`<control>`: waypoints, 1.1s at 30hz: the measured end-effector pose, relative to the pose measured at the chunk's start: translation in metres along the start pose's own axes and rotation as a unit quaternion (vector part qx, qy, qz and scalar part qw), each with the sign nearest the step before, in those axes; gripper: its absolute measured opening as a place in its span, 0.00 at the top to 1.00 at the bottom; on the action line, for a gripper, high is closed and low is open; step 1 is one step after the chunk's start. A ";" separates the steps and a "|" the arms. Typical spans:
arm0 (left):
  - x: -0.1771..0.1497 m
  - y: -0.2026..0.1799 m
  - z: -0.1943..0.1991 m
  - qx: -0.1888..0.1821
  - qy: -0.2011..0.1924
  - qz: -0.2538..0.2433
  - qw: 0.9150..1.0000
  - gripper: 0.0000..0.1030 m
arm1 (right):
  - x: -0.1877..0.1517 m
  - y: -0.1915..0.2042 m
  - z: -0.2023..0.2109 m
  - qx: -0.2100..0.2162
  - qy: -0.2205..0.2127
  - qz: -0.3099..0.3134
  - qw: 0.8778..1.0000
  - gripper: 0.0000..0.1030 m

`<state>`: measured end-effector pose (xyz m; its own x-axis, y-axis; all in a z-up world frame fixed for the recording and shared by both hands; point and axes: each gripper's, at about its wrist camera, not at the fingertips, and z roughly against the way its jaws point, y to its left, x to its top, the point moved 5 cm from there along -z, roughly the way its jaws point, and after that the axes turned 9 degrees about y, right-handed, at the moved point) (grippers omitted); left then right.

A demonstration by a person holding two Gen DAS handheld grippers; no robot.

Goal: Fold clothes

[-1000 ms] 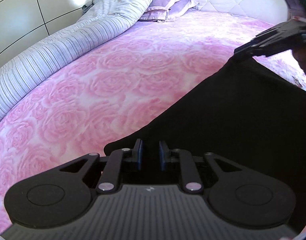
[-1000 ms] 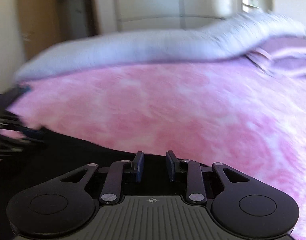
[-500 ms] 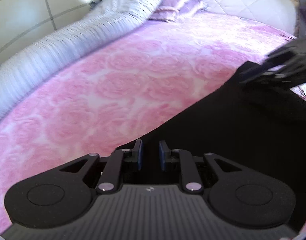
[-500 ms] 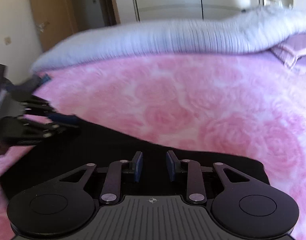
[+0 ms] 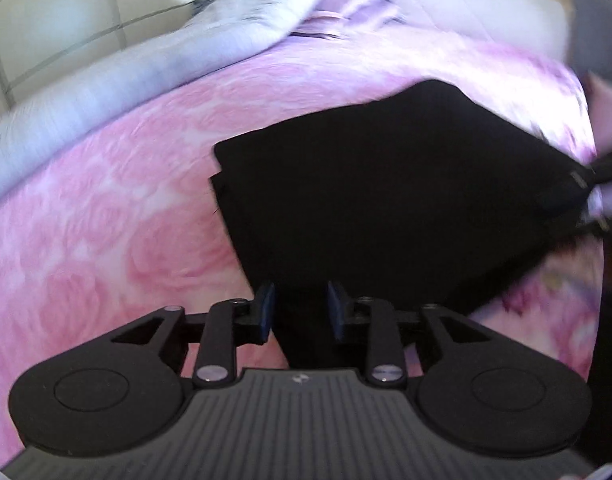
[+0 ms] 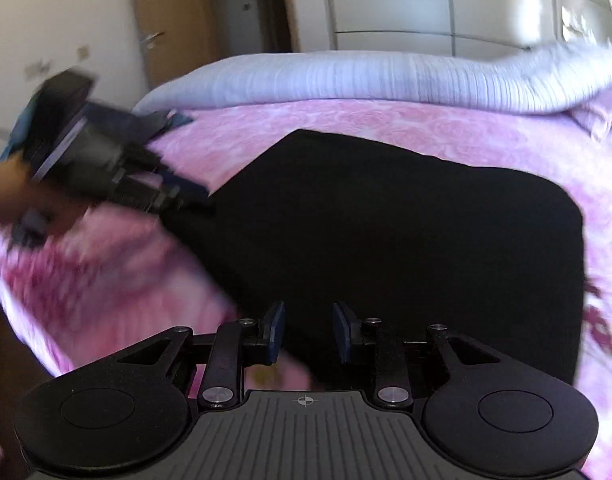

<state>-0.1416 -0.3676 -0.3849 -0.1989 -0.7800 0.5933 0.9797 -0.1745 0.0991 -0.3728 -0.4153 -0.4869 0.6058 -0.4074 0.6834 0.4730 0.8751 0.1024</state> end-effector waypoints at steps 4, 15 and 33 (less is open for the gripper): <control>0.005 0.000 -0.007 0.017 -0.006 -0.013 1.000 0.73 | -0.041 -0.011 0.010 -0.027 0.061 0.004 0.998 0.70; -0.010 -0.041 0.025 0.079 -0.053 -0.159 0.983 0.66 | -0.070 -0.001 0.081 -0.179 0.012 0.108 0.978 0.42; -0.041 -0.124 0.004 0.163 -0.066 -0.413 0.894 0.27 | -0.031 0.026 -0.014 -0.272 0.072 0.418 0.864 0.71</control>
<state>-0.2548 -0.3117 -0.4186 -0.8742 -0.3843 0.2969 0.4596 -0.4570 0.7616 -0.3708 -0.3838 -0.5153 0.9358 0.2449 0.2535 0.0393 0.6424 -0.7654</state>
